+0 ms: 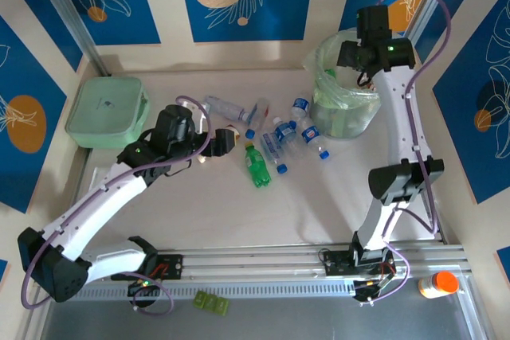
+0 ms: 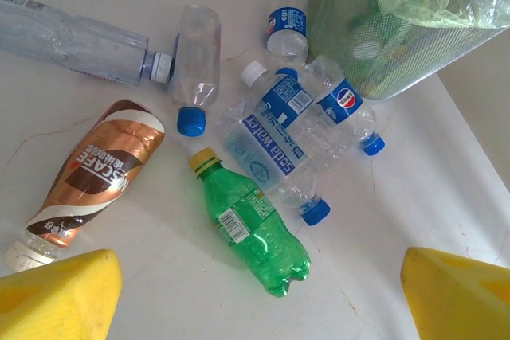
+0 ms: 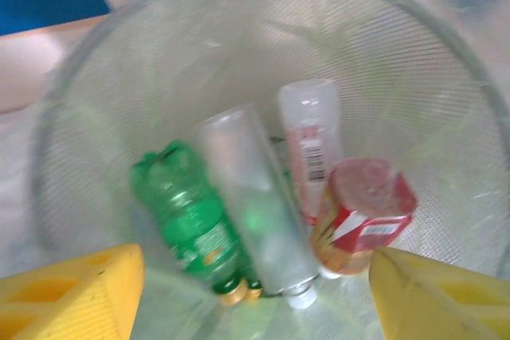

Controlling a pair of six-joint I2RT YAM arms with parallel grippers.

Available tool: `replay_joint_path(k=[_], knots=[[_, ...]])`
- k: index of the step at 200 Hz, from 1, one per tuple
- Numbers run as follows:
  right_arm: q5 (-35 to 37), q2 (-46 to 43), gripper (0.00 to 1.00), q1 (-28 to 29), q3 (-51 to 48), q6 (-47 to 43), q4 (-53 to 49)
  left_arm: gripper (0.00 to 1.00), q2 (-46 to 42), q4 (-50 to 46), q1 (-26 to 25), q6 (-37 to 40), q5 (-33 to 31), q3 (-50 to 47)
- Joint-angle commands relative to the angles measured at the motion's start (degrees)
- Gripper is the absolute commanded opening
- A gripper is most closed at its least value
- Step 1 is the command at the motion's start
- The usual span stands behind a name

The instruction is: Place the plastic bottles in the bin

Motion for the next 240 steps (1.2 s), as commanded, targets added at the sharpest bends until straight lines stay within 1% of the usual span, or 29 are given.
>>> replay_joint_path(k=[1, 31, 65, 79, 99, 119, 128, 142, 157, 171, 190, 211, 225, 240], knots=[[-1.46, -7.04, 0.74, 5.03, -6.22, -0.92, 4.53, 0.9, -2.2, -0.25, 0.49, 1.28, -1.9, -0.48], [-6.28, -16.98, 0.7, 10.47, -17.72, 0.55, 8.08, 0.9, -2.75, -0.61, 0.44, 2.54, -2.44, -0.57], [-11.57, -28.36, 0.7, 16.32, -33.26, 2.24, 10.65, 0.9, -0.13, -4.43, 0.15, 1.91, -1.58, 1.95], [-12.79, -32.13, 0.7, 17.18, -39.12, 5.67, 10.55, 0.9, 1.22, -5.64, -0.04, -0.89, -1.15, 3.12], [-15.2, -36.99, 0.71, 18.25, -47.31, 9.57, 11.47, 0.88, 3.4, -5.7, -0.59, -7.59, -0.85, 3.34], [-21.29, -42.52, 0.7, 20.64, -55.6, 8.93, 14.96, 0.87, 7.04, -3.94, -2.54, -13.26, -0.44, 2.78], [-22.48, -44.93, 0.7, 21.68, -58.78, 9.36, 16.14, 0.87, 9.45, -4.07, -3.26, -15.84, -1.11, 3.27], [-24.08, -46.96, 0.69, 22.25, -61.23, 10.54, 15.86, 0.86, 14.15, -6.51, -4.03, -21.24, -2.62, 5.34], [-25.18, -49.54, 0.68, 22.55, -63.39, 11.74, 16.27, 0.85, 19.35, -7.61, -4.6, -24.58, -1.71, 7.73], [-26.2, -52.28, 0.68, 22.56, -65.83, 12.29, 17.49, 0.85, 23.09, -6.24, -5.09, -26.98, -1.82, 8.25], [-26.23, -55.35, 0.68, 22.47, -68.45, 13.14, 18.41, 0.84, 27.16, -1.13, -5.14, -30.16, -0.75, 7.16], [-26.58, -57.48, 0.69, 22.3, -70.25, 13.4, 18.14, 0.83, 31.46, 3.14, -5.14, -31.33, 1.28, 7.88], [-26.77, -58.32, 0.69, 22.12, -71.15, 13.3, 17.54, 0.83, 34.52, 5.36, -5.06, -30.56, 1.57, 8.81], [-26.18, -59.17, 0.69, 22.06, -71.85, 13.37, 16.62, 0.83, 37.85, 7.07, -4.85, -30.06, 3.3, 9.94]])
